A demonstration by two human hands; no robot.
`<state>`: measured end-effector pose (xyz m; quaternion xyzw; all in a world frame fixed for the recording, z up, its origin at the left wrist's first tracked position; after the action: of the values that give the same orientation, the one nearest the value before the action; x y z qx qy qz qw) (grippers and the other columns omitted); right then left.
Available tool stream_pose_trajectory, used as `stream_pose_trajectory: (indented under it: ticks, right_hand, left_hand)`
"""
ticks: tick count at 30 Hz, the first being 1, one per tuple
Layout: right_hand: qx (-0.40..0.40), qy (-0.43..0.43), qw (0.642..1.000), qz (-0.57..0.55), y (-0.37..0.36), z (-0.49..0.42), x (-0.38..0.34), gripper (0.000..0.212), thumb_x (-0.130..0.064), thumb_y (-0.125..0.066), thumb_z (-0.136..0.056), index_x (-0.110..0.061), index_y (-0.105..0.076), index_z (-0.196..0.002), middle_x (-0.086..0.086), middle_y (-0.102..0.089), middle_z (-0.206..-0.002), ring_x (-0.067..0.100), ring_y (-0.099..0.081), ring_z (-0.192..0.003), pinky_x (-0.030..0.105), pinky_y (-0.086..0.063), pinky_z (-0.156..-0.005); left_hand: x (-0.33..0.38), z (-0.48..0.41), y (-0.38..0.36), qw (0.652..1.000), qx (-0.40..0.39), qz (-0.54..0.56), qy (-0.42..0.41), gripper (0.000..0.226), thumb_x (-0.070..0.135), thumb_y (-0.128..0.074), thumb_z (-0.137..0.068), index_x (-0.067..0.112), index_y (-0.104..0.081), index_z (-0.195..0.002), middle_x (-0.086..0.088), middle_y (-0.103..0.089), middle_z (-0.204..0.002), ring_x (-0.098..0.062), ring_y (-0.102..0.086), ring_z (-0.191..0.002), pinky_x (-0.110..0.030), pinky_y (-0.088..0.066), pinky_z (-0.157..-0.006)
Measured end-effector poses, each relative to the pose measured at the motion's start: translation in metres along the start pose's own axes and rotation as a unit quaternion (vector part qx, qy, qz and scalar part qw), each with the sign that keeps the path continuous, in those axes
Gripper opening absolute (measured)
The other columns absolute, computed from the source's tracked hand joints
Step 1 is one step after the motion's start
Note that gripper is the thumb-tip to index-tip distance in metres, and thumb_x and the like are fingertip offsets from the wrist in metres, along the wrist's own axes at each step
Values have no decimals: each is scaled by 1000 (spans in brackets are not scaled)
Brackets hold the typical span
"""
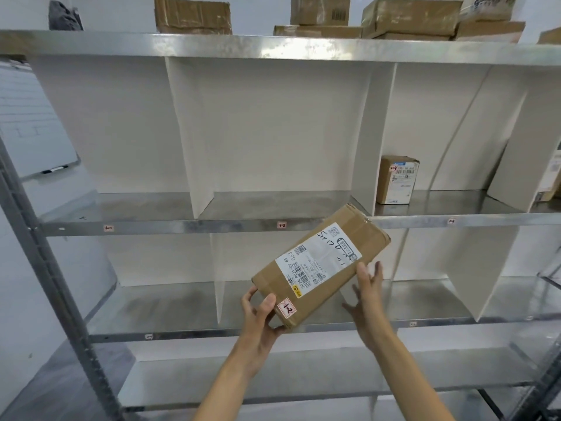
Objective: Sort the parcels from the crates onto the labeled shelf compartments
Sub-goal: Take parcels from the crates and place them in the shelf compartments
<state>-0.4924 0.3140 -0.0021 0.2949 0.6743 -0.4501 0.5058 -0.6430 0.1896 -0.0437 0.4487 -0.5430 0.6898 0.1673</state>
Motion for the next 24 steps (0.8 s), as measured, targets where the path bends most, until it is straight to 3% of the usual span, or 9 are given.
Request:
stream_pose_trajectory:
  ticks: [3,6,7,10,14,18,24]
  right_hand:
    - [-95,11,995,-36,-27,9,6,97,-80,-68,-51,-57,-23,-135,-14,-48,-140,22,-42,-133,60,-37,-102]
    - [-104,33,993,-36,-27,6,-5,93,-76,-68,-56,-50,-30,-137,-8,-58,-127,16,-59,-112,50,-49,-94]
    - [-104,41,993,-30,-26,4,-9,96,-76,-68,-56,-46,-30,-138,-7,-60,-124,13,-62,-107,46,-50,-92]
    - [-108,39,993,-6,-25,-1,-19,93,-73,-64,-62,-42,-28,-142,-8,-56,-134,16,-53,-123,47,-44,-98]
    - [-113,35,993,24,-29,-7,-31,97,-79,-64,-58,-35,-35,-140,-3,-56,-134,20,-52,-125,48,-44,-99]
    - [-122,33,991,44,-32,-7,-37,83,-74,-59,-65,-31,-41,-134,2,-59,-129,27,-55,-121,58,-40,-103]
    - [-135,41,988,65,-41,-9,-39,83,-71,-58,-66,-33,-37,-137,-2,-55,-134,22,-53,-123,56,-41,-103]
  left_hand:
    - [-10,1,-9,1000,12,14,0,109,47,-92,-39,33,-33,-130,-13,-59,-125,-28,-58,-113,-47,-54,-79]
    - [-10,6,-14,998,-6,-61,-18,111,53,-90,-41,36,-29,-133,-4,-61,-125,-24,-55,-120,-49,-42,-102]
    - [-9,9,-16,995,-19,-91,-22,112,54,-89,-42,34,-29,-134,-1,-61,-124,-22,-55,-120,-45,-41,-105]
    - [-7,15,-19,985,-47,-166,-21,104,58,-86,-46,32,-33,-132,8,-61,-124,-15,-54,-122,-29,-44,-96]
    - [-5,18,-16,971,-51,-232,-7,98,64,-80,-50,34,-30,-129,8,-59,-127,-12,-50,-125,-33,-35,-106]
    - [-7,23,-15,959,-54,-279,17,86,63,-67,-56,31,-31,-127,7,-57,-127,-5,-51,-119,-24,-36,-97]
    - [-6,29,-7,957,-45,-287,25,82,67,-64,-56,35,-33,-125,8,-54,-127,-5,-50,-120,-27,-35,-100]
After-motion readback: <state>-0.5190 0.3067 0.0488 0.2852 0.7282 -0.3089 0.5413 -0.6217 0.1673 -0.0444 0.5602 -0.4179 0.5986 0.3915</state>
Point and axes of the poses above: each hand's wrist, its own z-axis away from the middle knuckle, its own y-axis out of the back of the hand, x = y × z, the point moved 8 cm from there along -z, towards the middle knuckle
